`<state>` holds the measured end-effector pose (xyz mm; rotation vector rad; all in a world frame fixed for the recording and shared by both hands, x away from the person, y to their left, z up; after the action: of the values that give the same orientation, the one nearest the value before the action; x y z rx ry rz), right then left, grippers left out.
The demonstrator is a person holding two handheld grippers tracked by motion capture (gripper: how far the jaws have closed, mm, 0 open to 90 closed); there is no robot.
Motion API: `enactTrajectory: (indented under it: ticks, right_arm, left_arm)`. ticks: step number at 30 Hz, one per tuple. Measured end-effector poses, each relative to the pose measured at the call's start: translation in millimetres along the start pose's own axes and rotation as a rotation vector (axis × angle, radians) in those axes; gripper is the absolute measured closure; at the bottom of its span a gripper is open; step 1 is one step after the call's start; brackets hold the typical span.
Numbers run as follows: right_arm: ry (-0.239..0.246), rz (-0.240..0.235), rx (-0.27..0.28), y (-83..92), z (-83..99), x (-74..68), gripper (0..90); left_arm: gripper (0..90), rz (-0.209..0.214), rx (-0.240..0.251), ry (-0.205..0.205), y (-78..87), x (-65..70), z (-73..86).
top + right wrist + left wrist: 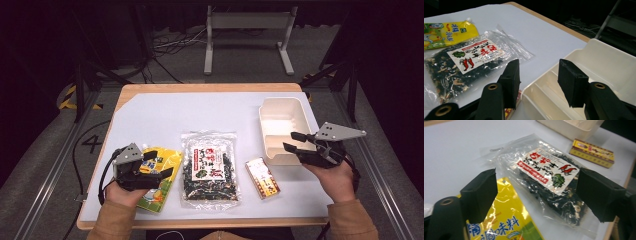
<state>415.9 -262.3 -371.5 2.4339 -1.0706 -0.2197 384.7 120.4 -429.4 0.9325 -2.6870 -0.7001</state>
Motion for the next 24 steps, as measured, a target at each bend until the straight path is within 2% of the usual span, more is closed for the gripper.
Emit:
enactTrajectory:
  ticks: [1,4,6,10,12,15,17,18,19,24]
  right_arm:
    - [-0.005,0.008,0.001,1.7,-0.1,2.5,52.0]
    - [-0.009,0.017,0.005,6.1,-0.5,5.6,49.8]
    - [-0.004,0.011,0.003,7.5,-0.3,5.2,47.9]
    - [-0.014,0.008,0.005,8.4,-1.3,4.8,41.9]
    - [-0.016,0.007,0.004,8.2,-1.4,4.3,40.4]
    - [-0.024,0.007,0.0,7.6,-0.7,4.8,39.4]
    - [-0.032,0.006,-0.005,7.1,0.0,4.9,38.7]
    - [-0.033,0.006,-0.006,7.0,0.2,4.9,38.5]
    - [-0.034,0.006,-0.006,7.0,0.3,4.7,38.3]
    - [-0.032,0.008,-0.008,7.2,1.2,4.6,37.2]
  left_arm:
    - [15.9,0.003,-0.001,-0.017,0.8,1.0,-0.8]
    - [14.2,0.001,0.0,-0.022,-0.2,2.5,-3.1]
    - [11.7,0.007,-0.013,-0.016,-2.5,0.8,-5.1]
    - [8.1,0.035,-0.005,0.029,-4.2,-2.8,-12.3]
    - [7.4,0.02,-0.017,0.028,-6.4,-6.5,-14.8]
    - [4.8,0.022,-0.025,0.037,-12.7,-8.8,-19.9]
    - [2.3,0.062,-0.057,0.08,-18.7,-7.5,-22.6]
    - [0.0,0.104,-0.066,0.117,-21.3,-5.4,-25.1]
    - [0.0,0.126,-0.069,0.134,-23.4,-4.7,-27.9]
    - [0.1,0.076,-0.072,0.099,-35.9,-9.9,-40.1]
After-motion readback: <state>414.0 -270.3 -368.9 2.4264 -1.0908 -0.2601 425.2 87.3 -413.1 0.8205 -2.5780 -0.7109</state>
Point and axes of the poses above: each handheld gripper's, and its own axes: y roughly backward along the jaws, z roughly out of its underside, x roughly to its right, the point moved 10 cm from there along -y, roughly forward along the jaws, and after that the axes turned 4 degrees about -y, right-handed, at the moved point
